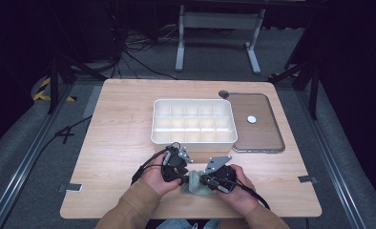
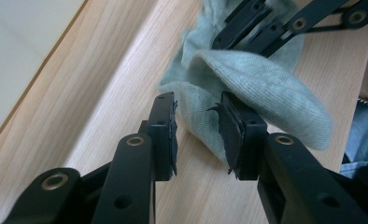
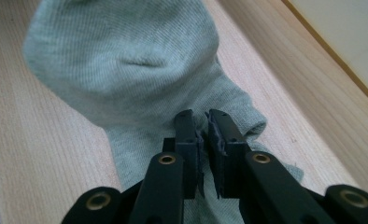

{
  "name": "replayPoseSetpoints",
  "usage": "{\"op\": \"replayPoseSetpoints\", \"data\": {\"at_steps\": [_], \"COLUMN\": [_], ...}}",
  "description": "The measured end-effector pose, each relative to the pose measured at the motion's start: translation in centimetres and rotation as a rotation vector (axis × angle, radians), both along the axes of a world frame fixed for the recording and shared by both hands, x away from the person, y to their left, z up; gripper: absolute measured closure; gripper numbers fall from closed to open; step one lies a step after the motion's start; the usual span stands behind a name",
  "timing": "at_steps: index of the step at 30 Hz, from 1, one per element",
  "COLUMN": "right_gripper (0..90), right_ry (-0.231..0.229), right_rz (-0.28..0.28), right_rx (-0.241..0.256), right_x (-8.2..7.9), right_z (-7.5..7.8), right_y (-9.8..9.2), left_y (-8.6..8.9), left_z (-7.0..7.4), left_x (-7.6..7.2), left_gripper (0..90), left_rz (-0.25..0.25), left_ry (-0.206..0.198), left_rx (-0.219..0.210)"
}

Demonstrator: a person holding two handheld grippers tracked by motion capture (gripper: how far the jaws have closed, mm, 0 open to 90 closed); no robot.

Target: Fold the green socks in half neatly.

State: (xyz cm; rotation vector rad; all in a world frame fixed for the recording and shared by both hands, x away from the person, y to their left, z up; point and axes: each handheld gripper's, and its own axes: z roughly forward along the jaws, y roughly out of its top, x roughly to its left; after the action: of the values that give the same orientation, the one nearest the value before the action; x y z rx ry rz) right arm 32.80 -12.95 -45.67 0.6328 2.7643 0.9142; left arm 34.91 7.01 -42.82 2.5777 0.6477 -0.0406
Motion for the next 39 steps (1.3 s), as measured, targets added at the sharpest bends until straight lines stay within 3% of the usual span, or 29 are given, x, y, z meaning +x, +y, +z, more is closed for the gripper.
{"op": "replayPoseSetpoints", "data": {"at_steps": [4, 5, 8, 10, 14, 15, 16, 18, 20, 22, 25, 27, 32, 35, 39], "right_gripper": [83.7, 84.2, 85.2, 85.6, 86.0, 86.1, 86.2, 86.3, 86.3, 86.5, 86.8, 86.8, 87.6, 87.7, 87.2], "right_ry": [0.003, 0.005, 0.005, 0.007, -0.001, -0.002, 0.000, 0.000, 0.001, 0.006, 0.002, 0.002, 0.001, -0.001, -0.015], "right_rz": [-0.006, -0.009, -0.011, -0.016, -0.016, -0.016, -0.016, -0.015, -0.015, -0.017, -0.017, -0.017, -0.016, -0.015, -0.018], "right_rx": [-0.002, -0.007, -0.011, -0.015, -0.023, -0.024, -0.023, -0.023, -0.024, -0.021, -0.026, -0.023, -0.033, -0.038, -0.049], "right_x": [0.0, 0.0, 0.0, 0.0, -0.1, -0.1, -0.1, -0.1, -0.1, -0.1, -0.2, -0.2, -0.2, -0.2, -0.4], "right_z": [0.2, 0.1, -0.2, -0.1, -0.2, -0.2, -0.2, -0.2, -0.2, -0.2, -0.1, -0.2, -0.1, -0.1, 0.0], "right_y": [-0.2, -0.2, -0.2, -0.1, 0.0, 0.0, 0.0, 0.0, 0.1, 0.1, 0.1, 0.1, 0.2, 0.3, 0.4], "left_y": [0.7, 0.8, 0.6, 0.3, -0.2, -0.4, -0.4, -0.3, 0.0, 0.3, 0.5, 0.4, 0.1, -0.6, -1.7], "left_z": [0.1, 0.2, 0.5, 0.6, 0.1, -0.2, -0.5, -0.7, -0.7, -0.2, 0.2, 0.5, 1.5, 1.8, 1.6], "left_x": [-0.1, -0.2, -0.8, -1.1, -1.5, -1.4, -1.3, -1.1, -1.0, -1.0, -1.0, -1.1, -1.4, -1.5, -1.8], "left_gripper": [62.0, 60.3, 58.1, 56.2, 56.8, 57.6, 58.5, 62.7, 79.0, 86.6, 88.0, 88.2, 88.4, 88.4, 88.4], "left_rz": [0.032, 0.037, 0.018, -0.003, 0.001, 0.026, 0.035, 0.027, 0.031, 0.038, 0.054, 0.050, 0.053, 0.028, -0.004], "left_ry": [0.056, 0.082, 0.100, 0.127, 0.118, 0.099, 0.084, 0.102, 0.113, 0.111, 0.103, 0.100, 0.052, 0.032, 0.035], "left_rx": [-0.028, -0.022, -0.018, 0.015, 0.057, 0.101, 0.114, 0.119, 0.088, 0.052, 0.009, 0.009, -0.088, -0.158, -0.167]}}
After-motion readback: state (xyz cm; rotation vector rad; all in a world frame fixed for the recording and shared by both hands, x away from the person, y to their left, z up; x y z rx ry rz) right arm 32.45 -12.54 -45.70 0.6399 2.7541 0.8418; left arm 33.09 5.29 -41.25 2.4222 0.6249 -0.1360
